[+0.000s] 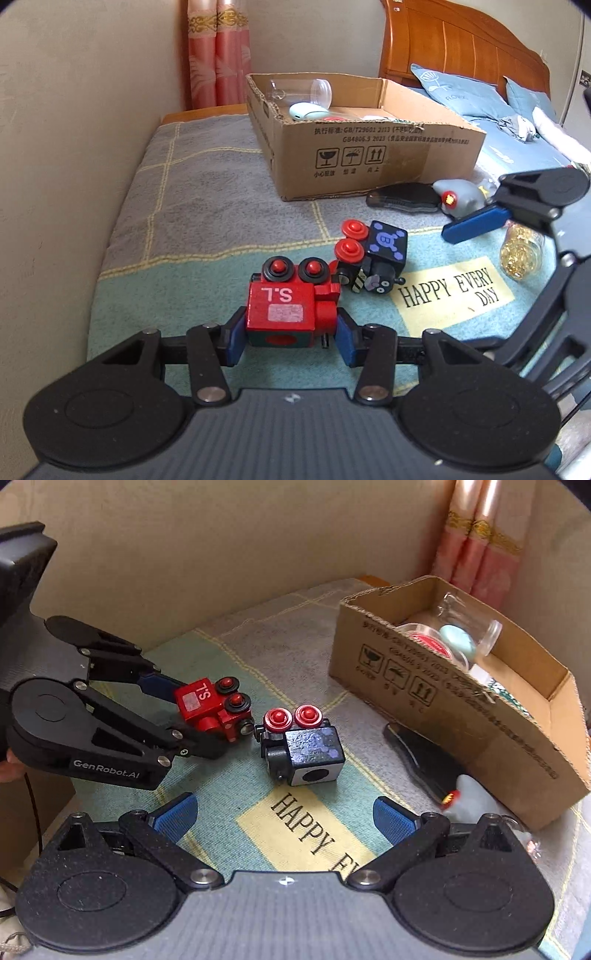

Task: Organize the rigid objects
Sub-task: 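Close left tool on red toy train while right tool moves to black-blue toy block, then close right tool on black-blue toy block with red knobs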

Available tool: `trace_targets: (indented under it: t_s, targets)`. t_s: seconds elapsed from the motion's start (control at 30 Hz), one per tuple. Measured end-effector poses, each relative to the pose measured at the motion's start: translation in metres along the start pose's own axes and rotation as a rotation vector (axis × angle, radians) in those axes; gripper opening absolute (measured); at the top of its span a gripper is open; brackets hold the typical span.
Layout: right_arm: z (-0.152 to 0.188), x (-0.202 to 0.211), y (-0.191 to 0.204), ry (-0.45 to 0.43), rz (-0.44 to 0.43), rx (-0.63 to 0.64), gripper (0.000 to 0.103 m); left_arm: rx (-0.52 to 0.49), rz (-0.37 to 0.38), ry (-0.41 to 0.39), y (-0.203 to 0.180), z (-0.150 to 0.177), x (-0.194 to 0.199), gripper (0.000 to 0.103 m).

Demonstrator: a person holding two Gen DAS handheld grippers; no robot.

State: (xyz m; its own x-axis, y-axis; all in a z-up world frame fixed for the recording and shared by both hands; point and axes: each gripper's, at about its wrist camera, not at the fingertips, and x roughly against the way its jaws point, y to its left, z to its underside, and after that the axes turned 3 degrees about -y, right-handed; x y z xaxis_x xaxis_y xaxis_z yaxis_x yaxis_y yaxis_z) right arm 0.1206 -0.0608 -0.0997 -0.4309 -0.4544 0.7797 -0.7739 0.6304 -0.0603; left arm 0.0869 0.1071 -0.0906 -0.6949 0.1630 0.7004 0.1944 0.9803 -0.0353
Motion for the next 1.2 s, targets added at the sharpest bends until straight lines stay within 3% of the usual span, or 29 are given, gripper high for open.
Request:
trace_targets:
  t_s: [0.1, 0.27, 0.4, 0.47, 0.83, 1.2]
  targets:
    - [0.005, -0.011, -0.003, 0.017, -0.02, -0.032, 0.103, -0.001, -0.005, -0.007, -0.001, 0.001, -0.001, 0.048]
    - [0.009, -0.011, -0.005, -0.008, -0.031, -0.031, 0.103, -0.001, -0.014, -0.014, -0.001, -0.002, -0.007, 0.058]
    - [0.011, -0.012, -0.008, -0.034, -0.037, -0.023, 0.103, -0.008, -0.023, -0.013, -0.002, -0.005, -0.011, 0.056]
    - [0.011, -0.012, -0.009, -0.038, -0.038, -0.021, 0.103, -0.014, -0.023, -0.016, -0.001, -0.005, -0.011, 0.05]
    - [-0.003, -0.021, -0.012, -0.038, -0.04, 0.005, 0.103, -0.08, -0.022, 0.006, -0.001, 0.004, 0.003, 0.05]
    - [-0.018, -0.019, -0.009, -0.052, -0.096, 0.227, 0.08, -0.112, -0.002, 0.014, -0.004, 0.011, 0.013, 0.05]
